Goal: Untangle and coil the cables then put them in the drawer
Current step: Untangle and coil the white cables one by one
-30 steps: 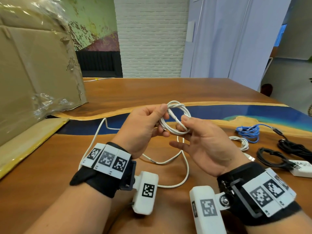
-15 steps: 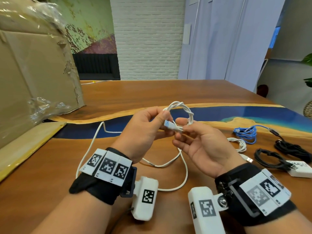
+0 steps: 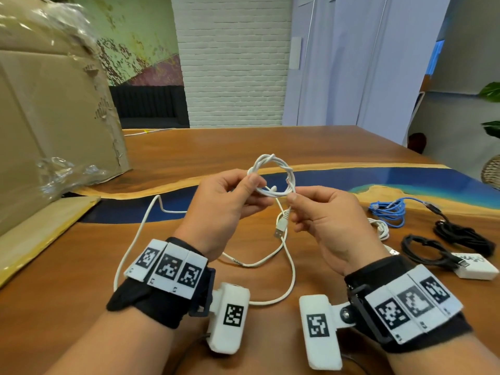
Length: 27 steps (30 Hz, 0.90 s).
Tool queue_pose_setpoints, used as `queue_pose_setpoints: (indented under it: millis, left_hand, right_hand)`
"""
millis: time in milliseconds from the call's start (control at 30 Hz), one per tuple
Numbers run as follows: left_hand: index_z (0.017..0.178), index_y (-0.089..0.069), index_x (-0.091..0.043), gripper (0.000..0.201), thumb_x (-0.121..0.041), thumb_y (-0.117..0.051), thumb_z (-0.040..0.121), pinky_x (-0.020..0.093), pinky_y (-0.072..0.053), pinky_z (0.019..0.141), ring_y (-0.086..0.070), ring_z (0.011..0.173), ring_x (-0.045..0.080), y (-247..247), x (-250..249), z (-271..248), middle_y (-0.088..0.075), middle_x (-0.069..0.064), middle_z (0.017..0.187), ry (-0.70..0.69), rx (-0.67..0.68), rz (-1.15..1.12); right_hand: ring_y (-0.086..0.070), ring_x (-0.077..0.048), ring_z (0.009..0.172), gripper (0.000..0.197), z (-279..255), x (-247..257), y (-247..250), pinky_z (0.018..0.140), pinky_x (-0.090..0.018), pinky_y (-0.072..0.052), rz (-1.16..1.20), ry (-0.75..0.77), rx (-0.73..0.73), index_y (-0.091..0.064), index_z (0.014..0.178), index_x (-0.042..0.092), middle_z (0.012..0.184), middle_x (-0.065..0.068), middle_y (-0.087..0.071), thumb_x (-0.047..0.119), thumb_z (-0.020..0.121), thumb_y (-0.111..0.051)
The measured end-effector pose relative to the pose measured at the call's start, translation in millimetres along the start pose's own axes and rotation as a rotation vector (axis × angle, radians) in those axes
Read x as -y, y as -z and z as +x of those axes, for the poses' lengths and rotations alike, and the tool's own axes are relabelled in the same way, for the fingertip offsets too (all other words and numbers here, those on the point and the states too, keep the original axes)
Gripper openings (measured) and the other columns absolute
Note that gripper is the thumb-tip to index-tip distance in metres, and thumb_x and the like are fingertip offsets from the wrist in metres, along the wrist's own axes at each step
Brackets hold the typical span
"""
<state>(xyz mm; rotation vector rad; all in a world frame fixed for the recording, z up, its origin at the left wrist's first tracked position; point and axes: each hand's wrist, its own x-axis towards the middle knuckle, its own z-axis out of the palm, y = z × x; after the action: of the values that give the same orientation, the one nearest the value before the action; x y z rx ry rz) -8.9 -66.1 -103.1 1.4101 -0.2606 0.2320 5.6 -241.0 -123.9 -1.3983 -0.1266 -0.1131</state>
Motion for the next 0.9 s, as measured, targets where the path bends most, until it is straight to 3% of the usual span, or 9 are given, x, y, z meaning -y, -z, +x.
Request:
queue_pose_setpoints:
  millis: [133,267,433,567,700,800,900]
  left_hand:
    - [0.094,-0.069,-0.005,0.019,-0.016,-0.055,0.100,0.033,-0.062,0.082,-0.076,0.091,0.028,-2,0,-2,-0.075,0.018,0.094,0.059,0.063,-0.112]
    - [0.098,-0.068,-0.004,0.019,-0.017,-0.054,0.100,0.036,-0.061,0.088,-0.076,0.094,0.028,-1,1,-3,-0.074,0.023,0.106,0.096,0.071,-0.131]
    - [0.107,-0.067,-0.001,0.021,-0.017,-0.054,0.101,0.034,-0.062,0.086,-0.075,0.099,0.030,-3,1,-4,-0.076,0.020,0.104,0.107,0.088,-0.085]
    - [0.108,-0.067,0.000,0.022,-0.015,-0.053,0.101,0.033,-0.062,0.086,-0.076,0.096,0.028,-4,0,-4,-0.076,0.020,0.104,0.126,0.092,-0.084]
    - [0.107,-0.069,0.000,0.021,-0.015,-0.054,0.102,0.032,-0.062,0.083,-0.076,0.090,0.024,0,1,-2,-0.077,0.018,0.101,0.131,0.066,-0.017]
    - [0.101,-0.074,-0.005,0.020,-0.015,-0.057,0.102,0.033,-0.061,0.080,-0.075,0.083,0.022,1,1,-2,-0.078,0.015,0.095,0.105,0.078,0.100]
    - [0.100,-0.074,-0.007,0.016,-0.014,-0.060,0.100,0.033,-0.062,0.077,-0.075,0.078,0.023,-1,0,-3,-0.078,0.014,0.090,0.098,0.066,0.137]
  right_hand:
    - [-0.075,-0.026,0.075,0.016,-3,1,-2,0.070,-0.035,-0.062,0.024,0.015,-0.017,-0.077,0.093,0.005,0.083,-0.015,-0.076,0.020,0.092,-0.072]
    - [-0.076,-0.032,0.084,0.008,-5,0,-5,0.075,-0.038,-0.064,0.079,0.051,-0.051,-0.076,0.097,0.004,0.090,-0.022,-0.077,0.008,0.092,-0.072]
    - [-0.078,-0.029,0.083,0.008,-3,1,-2,0.075,-0.039,-0.064,-0.039,0.120,-0.066,-0.075,0.098,0.009,0.087,-0.012,-0.079,0.005,0.092,-0.071]
    - [-0.078,-0.027,0.087,0.010,-7,5,-7,0.075,-0.033,-0.064,0.210,0.010,-0.026,-0.069,0.104,0.002,0.093,-0.015,-0.079,0.001,0.095,-0.065]
    - [-0.078,-0.028,0.094,0.018,-10,11,-9,0.079,-0.034,-0.064,0.473,-0.116,0.068,-0.064,0.112,0.000,0.101,-0.020,-0.077,0.002,0.094,-0.065]
    - [-0.077,-0.027,0.091,0.036,-9,9,-11,0.079,-0.034,-0.064,0.538,-0.143,0.092,-0.059,0.116,0.003,0.102,-0.020,-0.077,-0.001,0.083,-0.071]
    - [-0.077,-0.026,0.088,0.039,-6,4,-10,0.082,-0.036,-0.064,0.560,-0.184,0.090,-0.055,0.122,0.009,0.106,-0.021,-0.075,-0.003,0.087,-0.068]
